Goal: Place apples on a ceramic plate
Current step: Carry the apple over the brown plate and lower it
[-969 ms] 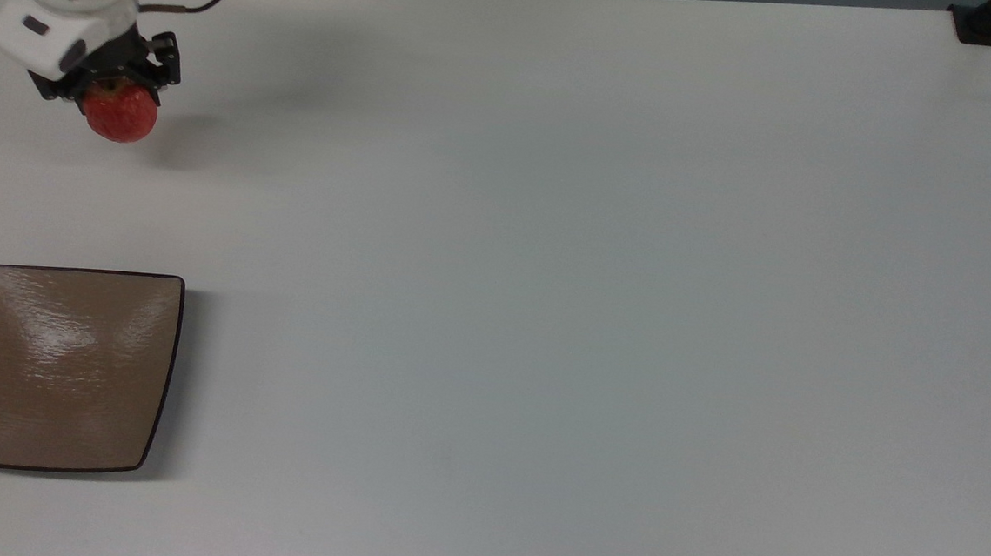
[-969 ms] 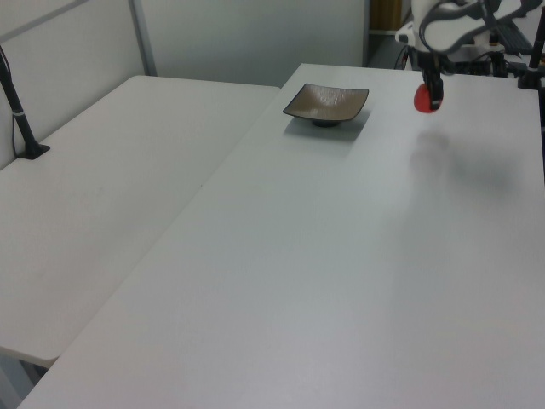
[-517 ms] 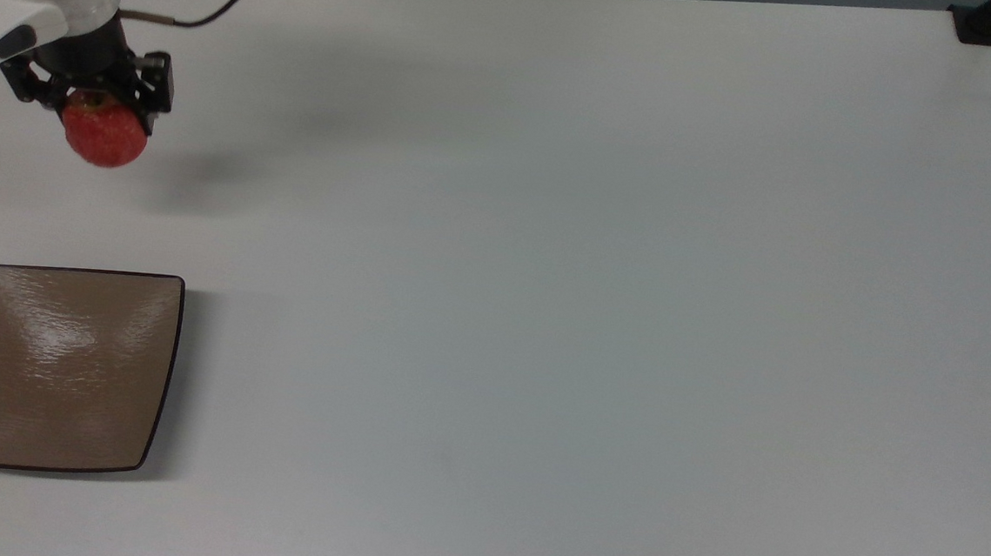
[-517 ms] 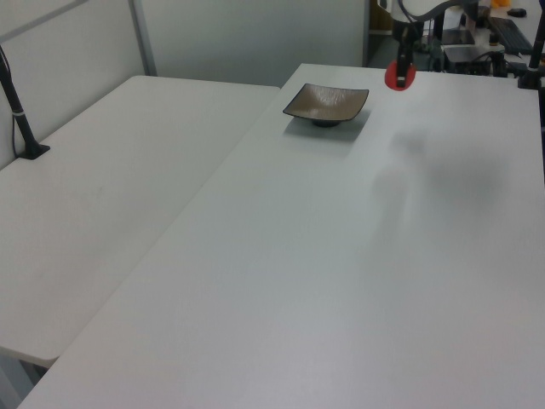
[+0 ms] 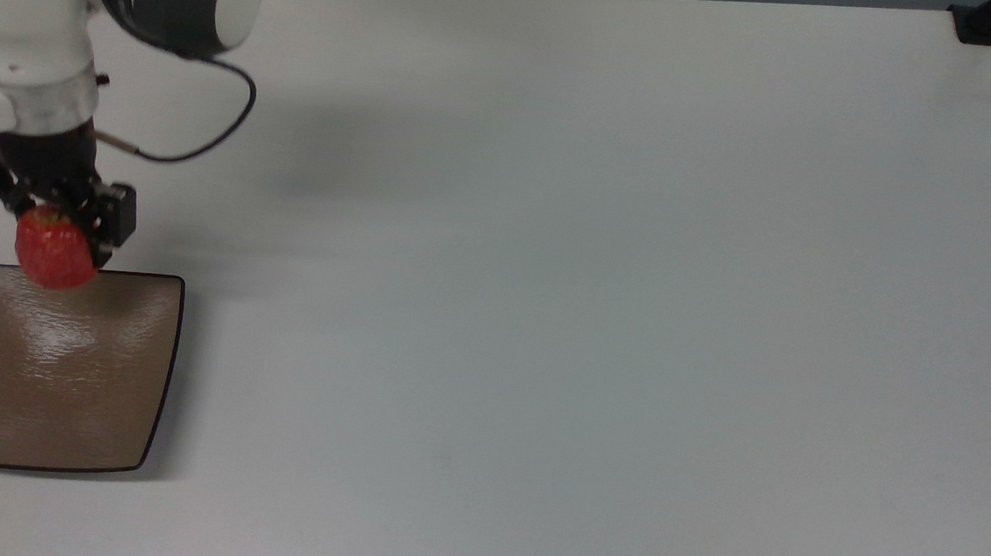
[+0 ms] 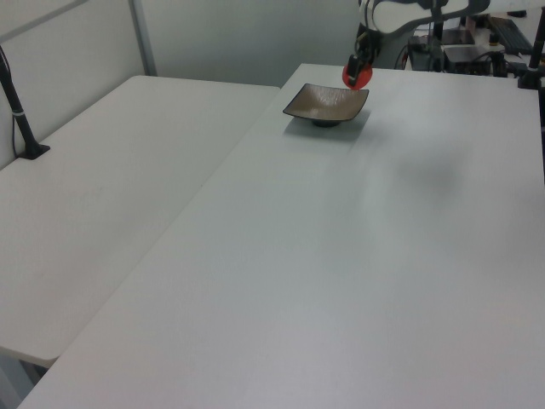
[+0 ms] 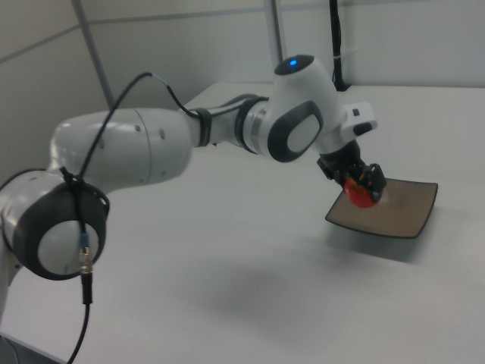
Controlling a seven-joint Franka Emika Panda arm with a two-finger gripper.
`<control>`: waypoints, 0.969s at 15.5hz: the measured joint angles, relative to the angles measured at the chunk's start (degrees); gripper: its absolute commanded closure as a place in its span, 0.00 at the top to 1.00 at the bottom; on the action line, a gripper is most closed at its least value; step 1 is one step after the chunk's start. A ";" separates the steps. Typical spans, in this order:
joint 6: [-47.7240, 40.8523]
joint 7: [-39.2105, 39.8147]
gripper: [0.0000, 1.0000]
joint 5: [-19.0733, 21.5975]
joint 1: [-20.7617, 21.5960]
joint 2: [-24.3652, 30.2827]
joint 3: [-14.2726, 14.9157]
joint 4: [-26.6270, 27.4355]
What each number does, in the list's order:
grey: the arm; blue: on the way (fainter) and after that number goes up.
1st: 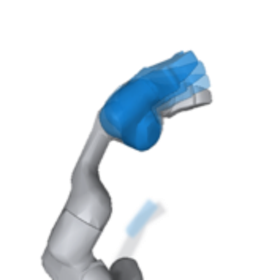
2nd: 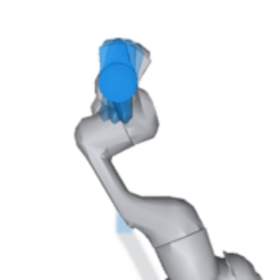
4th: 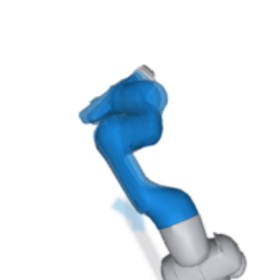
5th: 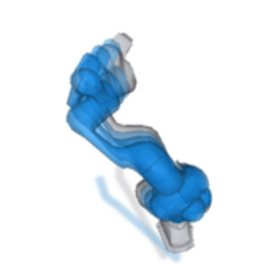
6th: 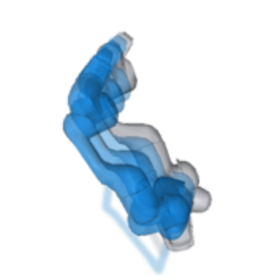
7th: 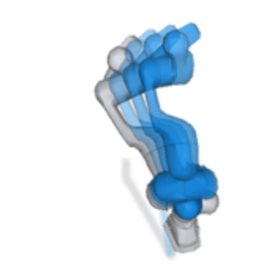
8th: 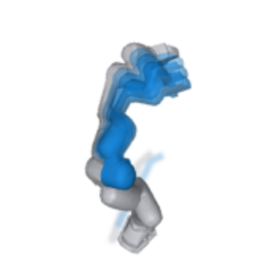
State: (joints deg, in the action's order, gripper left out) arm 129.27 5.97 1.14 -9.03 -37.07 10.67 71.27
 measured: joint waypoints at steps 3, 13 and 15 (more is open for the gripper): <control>3.88 -5.16 0.00 0.00 0.02 -6.51 -0.02 -4.10; 9.06 -9.39 0.61 0.05 0.03 -16.50 -0.54 -13.66; 9.28 -9.76 0.81 0.05 0.05 -16.79 -0.65 -13.66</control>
State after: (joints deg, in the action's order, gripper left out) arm 138.55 -3.79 1.19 -8.98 -53.85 10.01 57.60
